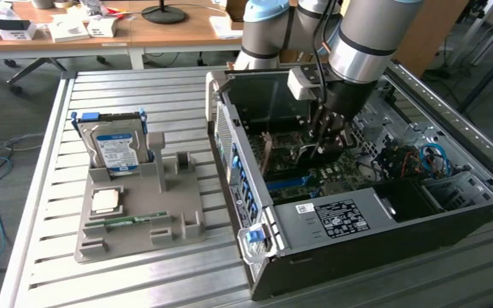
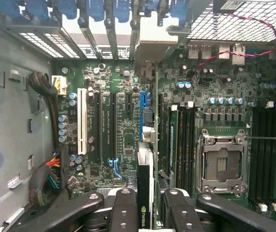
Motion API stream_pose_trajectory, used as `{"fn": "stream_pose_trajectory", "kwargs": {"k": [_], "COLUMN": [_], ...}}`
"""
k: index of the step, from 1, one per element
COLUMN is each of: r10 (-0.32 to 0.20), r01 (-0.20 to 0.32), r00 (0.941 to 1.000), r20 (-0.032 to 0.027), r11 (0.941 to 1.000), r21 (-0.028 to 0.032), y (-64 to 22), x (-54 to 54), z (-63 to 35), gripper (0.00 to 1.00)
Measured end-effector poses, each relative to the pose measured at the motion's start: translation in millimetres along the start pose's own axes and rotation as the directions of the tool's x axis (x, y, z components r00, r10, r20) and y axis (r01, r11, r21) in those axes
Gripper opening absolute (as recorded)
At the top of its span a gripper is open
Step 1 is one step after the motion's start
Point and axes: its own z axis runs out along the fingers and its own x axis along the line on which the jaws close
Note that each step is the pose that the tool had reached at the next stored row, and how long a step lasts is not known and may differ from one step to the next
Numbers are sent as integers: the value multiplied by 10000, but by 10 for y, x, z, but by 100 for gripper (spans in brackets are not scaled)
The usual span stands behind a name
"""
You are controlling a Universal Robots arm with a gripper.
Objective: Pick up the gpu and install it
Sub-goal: 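Insert the gpu into the slot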
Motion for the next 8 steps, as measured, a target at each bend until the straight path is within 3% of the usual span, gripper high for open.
{"fn": "stream_pose_trajectory", "kwargs": {"k": [8], "r10": [1], "r01": [-1], "r00": [10000], "r20": [0], "r11": [10000], "r21": [1], "y": [16], "x": [1], "z": [5], "gripper": [26]}}
